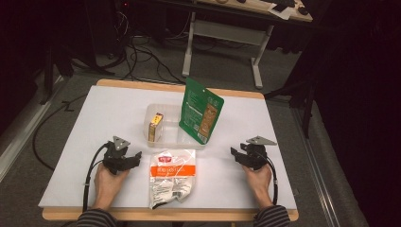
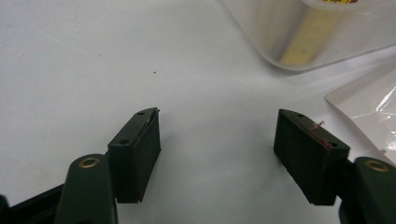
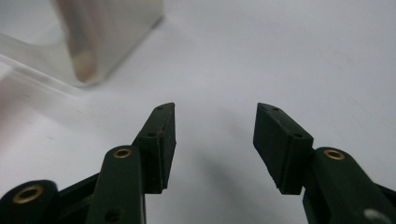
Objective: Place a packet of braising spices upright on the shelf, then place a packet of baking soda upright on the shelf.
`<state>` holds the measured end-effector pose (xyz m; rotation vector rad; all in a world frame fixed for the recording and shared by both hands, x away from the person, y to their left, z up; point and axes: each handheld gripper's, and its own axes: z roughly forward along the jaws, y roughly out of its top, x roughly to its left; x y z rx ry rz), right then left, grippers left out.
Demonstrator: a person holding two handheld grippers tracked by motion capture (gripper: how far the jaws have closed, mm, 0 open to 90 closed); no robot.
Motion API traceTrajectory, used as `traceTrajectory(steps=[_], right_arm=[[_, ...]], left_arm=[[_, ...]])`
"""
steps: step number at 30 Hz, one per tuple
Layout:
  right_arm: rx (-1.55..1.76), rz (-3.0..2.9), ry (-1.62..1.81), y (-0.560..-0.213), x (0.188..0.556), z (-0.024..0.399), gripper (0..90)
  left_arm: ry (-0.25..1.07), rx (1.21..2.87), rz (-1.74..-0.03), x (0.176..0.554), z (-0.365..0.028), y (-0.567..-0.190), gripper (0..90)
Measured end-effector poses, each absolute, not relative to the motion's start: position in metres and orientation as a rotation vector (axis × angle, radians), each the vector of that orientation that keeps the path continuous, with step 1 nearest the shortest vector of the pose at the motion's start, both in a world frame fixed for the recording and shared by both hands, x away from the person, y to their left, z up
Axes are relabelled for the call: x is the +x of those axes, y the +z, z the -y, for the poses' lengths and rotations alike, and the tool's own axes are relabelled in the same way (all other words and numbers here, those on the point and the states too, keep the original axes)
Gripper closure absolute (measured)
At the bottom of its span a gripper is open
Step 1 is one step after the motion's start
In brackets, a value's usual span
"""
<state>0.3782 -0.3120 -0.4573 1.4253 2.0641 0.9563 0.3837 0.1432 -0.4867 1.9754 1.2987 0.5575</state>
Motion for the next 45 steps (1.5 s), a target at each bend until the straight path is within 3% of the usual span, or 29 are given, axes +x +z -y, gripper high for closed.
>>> traceTrajectory(steps=[6,21,36,45], right_arm=[[1.431,-2.072,0.883,-0.481,0.380,0.316,46.4],[1.421,-2.072,0.881,-0.481,0.379,0.316,45.6],[1.424,-2.068,0.883,-0.482,0.379,0.316,45.6],[1.424,-2.068,0.882,-0.482,0.379,0.316,45.6]], left_arm=[[0.552,1.983,-1.307,0.384,-0.142,-0.486,30.2],[0.339,1.978,-1.260,0.360,-0.139,-0.463,22.1],[0.136,2.034,-1.145,0.332,-0.105,-0.459,17.9],[0.104,2.080,-1.147,0.333,-0.086,-0.465,17.3]])
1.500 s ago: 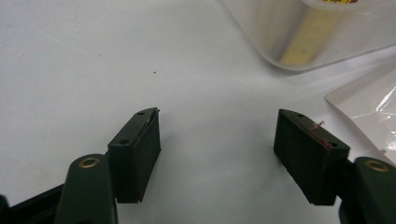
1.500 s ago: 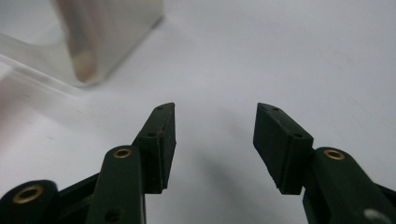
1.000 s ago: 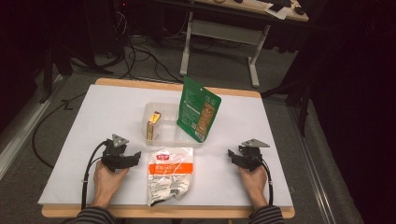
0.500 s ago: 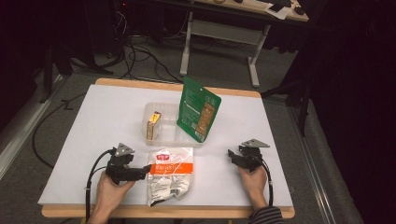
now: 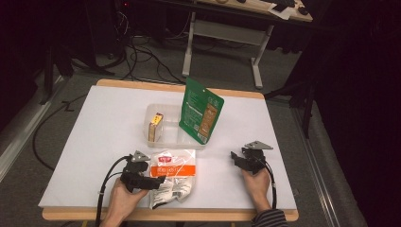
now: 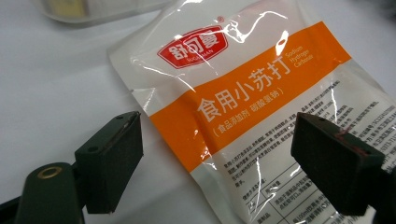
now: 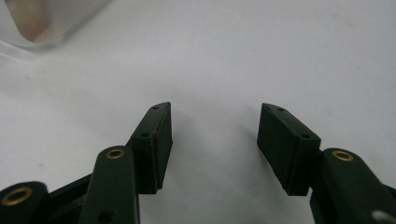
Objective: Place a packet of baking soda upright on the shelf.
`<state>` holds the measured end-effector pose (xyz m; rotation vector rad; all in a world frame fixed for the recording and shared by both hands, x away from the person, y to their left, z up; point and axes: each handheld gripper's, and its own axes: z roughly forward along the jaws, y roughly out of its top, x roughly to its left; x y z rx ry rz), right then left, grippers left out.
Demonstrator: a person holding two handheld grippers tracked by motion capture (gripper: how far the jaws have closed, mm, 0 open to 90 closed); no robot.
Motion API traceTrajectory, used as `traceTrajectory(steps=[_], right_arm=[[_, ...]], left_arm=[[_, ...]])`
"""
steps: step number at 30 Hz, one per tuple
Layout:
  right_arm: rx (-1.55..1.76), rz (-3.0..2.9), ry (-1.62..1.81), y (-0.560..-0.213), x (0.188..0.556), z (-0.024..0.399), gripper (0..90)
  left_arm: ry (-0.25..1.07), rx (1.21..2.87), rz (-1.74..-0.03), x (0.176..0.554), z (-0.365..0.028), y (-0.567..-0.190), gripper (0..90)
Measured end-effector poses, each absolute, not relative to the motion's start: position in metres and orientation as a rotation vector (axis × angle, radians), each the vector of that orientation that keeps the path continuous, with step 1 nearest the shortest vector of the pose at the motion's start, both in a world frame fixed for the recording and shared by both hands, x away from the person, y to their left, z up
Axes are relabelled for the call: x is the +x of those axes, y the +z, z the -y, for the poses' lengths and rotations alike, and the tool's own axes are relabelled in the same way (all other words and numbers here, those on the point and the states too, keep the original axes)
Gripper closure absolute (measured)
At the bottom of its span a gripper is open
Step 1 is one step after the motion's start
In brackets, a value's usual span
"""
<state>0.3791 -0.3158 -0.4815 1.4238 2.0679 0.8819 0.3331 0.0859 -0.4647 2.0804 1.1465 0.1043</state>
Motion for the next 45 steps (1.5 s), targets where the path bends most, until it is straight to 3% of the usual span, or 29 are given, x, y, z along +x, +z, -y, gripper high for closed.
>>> traceTrajectory(steps=[6,13,29,31,36,40,45], right_arm=[[1.422,-2.065,0.881,-0.482,0.379,0.316,45.7],[1.423,-2.063,0.881,-0.482,0.379,0.315,45.7],[1.419,-2.065,0.878,-0.482,0.379,0.315,45.7],[1.420,-2.065,0.878,-0.482,0.379,0.315,45.7],[1.419,-2.065,0.879,-0.482,0.379,0.315,45.7],[1.422,-2.063,0.879,-0.482,0.379,0.315,45.7],[1.438,-2.078,0.898,-0.481,0.380,0.317,43.9]], left_arm=[[0.134,2.129,-1.166,0.333,-0.075,-0.469,18.9],[0.190,2.152,-1.193,0.332,-0.071,-0.467,29.4],[0.416,2.255,-1.198,0.327,-0.054,-0.464,64.8],[0.424,2.259,-1.176,0.326,-0.051,-0.464,74.7],[0.425,2.241,-1.164,0.326,-0.052,-0.466,85.1],[0.435,2.247,-1.143,0.325,-0.052,-0.466,90.0],[0.424,2.228,-1.131,0.325,-0.055,-0.466,90.0]])
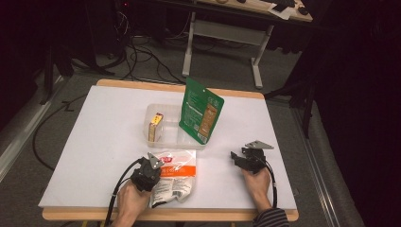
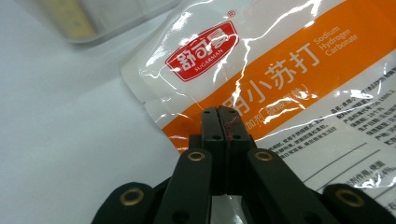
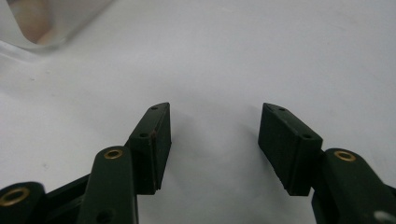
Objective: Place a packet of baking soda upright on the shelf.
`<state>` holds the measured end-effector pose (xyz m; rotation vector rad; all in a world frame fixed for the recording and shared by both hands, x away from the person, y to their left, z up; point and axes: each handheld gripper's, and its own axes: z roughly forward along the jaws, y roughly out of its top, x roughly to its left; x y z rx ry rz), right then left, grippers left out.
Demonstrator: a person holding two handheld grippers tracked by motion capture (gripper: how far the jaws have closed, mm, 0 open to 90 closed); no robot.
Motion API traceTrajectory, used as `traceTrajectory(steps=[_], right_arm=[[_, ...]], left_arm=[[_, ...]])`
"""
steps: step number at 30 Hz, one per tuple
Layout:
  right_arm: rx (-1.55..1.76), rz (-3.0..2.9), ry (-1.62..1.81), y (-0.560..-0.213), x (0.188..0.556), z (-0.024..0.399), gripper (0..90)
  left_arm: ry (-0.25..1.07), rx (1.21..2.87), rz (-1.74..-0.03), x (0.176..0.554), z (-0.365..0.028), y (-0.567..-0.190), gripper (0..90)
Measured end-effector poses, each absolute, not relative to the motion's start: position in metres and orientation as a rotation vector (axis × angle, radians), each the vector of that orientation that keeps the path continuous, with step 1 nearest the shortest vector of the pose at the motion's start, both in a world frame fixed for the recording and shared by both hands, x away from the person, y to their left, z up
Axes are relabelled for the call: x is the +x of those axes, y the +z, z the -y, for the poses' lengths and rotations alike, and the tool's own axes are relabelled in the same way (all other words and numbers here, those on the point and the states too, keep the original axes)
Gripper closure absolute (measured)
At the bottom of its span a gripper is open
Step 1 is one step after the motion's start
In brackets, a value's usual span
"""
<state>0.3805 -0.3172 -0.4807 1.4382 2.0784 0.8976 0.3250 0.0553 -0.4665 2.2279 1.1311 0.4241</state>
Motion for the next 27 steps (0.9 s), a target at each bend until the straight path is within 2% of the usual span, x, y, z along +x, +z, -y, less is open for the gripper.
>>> traceTrajectory(steps=[11,20,22,27], right_arm=[[1.503,-2.174,1.014,-0.472,0.374,0.302,42.3],[1.473,-2.296,1.097,-0.461,0.368,0.277,48.2],[1.476,-2.340,1.111,-0.458,0.367,0.271,47.9],[1.485,-2.448,1.153,-0.453,0.367,0.258,43.9]], left_arm=[[0.402,2.187,-1.104,0.324,-0.063,-0.467,90.0],[0.373,2.151,-1.081,0.319,-0.073,-0.469,90.0],[0.369,2.140,-1.087,0.319,-0.074,-0.469,87.4],[0.366,2.135,-1.093,0.318,-0.075,-0.471,73.7]])
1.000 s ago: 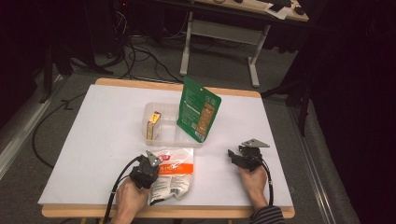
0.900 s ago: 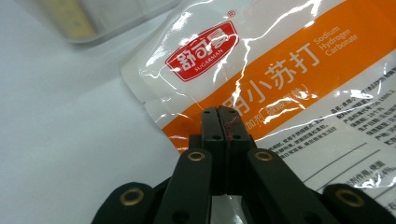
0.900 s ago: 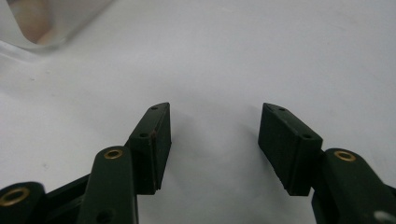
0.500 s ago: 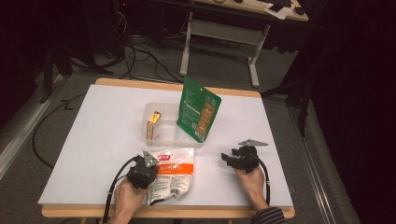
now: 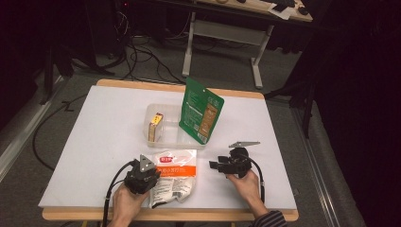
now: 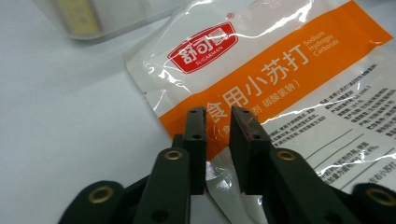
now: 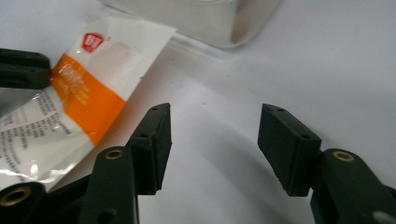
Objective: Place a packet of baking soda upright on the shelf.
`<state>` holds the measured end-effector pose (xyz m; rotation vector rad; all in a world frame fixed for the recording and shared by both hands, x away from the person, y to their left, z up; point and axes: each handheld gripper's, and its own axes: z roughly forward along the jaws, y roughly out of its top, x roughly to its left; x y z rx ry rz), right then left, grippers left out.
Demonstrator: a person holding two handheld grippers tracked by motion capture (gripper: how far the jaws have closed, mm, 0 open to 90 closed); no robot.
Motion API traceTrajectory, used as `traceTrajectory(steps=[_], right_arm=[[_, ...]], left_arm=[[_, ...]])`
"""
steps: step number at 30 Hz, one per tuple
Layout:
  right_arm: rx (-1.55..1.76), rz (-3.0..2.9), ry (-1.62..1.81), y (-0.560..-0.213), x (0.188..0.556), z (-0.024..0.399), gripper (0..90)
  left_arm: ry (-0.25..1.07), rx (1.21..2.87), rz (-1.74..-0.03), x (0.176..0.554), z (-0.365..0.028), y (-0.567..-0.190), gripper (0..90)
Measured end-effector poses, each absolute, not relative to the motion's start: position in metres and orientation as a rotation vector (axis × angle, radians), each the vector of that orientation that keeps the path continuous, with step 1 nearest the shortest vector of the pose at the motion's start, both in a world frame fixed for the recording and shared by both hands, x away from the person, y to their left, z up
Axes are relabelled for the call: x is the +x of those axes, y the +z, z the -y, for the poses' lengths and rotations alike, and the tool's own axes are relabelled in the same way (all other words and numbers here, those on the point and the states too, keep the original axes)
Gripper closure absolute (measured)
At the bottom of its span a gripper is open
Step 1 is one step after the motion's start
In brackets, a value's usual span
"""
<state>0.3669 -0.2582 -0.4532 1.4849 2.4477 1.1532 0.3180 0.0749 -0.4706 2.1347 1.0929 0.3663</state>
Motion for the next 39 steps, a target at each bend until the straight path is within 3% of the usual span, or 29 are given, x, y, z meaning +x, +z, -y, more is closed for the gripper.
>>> traceTrajectory(steps=[8,31,39], right_arm=[[1.491,-2.527,1.175,-0.455,0.369,0.241,42.3],[1.498,-2.674,1.200,-0.462,0.378,0.190,44.6],[1.500,-2.689,1.233,-0.464,0.381,0.190,46.5]], left_arm=[[0.387,2.129,-1.112,0.316,-0.076,-0.472,62.9],[0.383,2.153,-1.113,0.320,-0.073,-0.474,56.6],[0.369,2.149,-1.116,0.322,-0.073,-0.474,53.2]])
